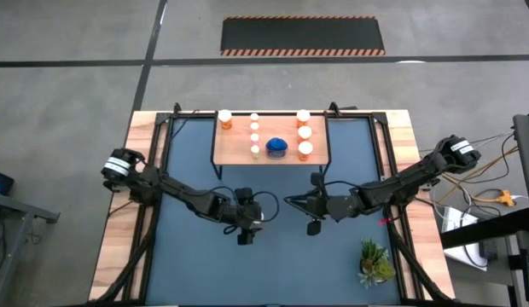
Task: Pick and place medicine bottles onto shelf by color
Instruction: Align the large orange pill bottle with the other large orange pill bottle on the shelf
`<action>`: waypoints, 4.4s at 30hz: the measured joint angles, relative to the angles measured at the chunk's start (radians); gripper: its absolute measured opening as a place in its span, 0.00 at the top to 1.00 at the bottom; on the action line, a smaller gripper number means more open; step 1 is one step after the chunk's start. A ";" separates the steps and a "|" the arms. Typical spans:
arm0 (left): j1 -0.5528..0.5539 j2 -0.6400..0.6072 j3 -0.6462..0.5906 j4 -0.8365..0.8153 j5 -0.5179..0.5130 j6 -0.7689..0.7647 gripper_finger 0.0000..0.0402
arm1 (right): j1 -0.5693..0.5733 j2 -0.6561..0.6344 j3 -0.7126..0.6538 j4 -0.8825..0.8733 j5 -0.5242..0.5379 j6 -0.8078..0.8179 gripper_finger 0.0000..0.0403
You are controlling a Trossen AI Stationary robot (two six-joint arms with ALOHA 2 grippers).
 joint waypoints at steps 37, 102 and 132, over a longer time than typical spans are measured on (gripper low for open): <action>0.210 -0.507 0.222 -0.657 -0.212 0.092 0.48 | 0.000 0.000 -0.002 0.009 0.001 0.046 0.98; 0.450 -0.481 0.327 -0.870 -0.124 -0.025 0.28 | 0.000 0.000 -0.003 0.001 0.001 0.101 0.98; 0.443 -0.503 0.282 -0.803 -0.192 0.079 0.96 | 0.000 0.000 -0.003 0.006 0.005 0.116 0.98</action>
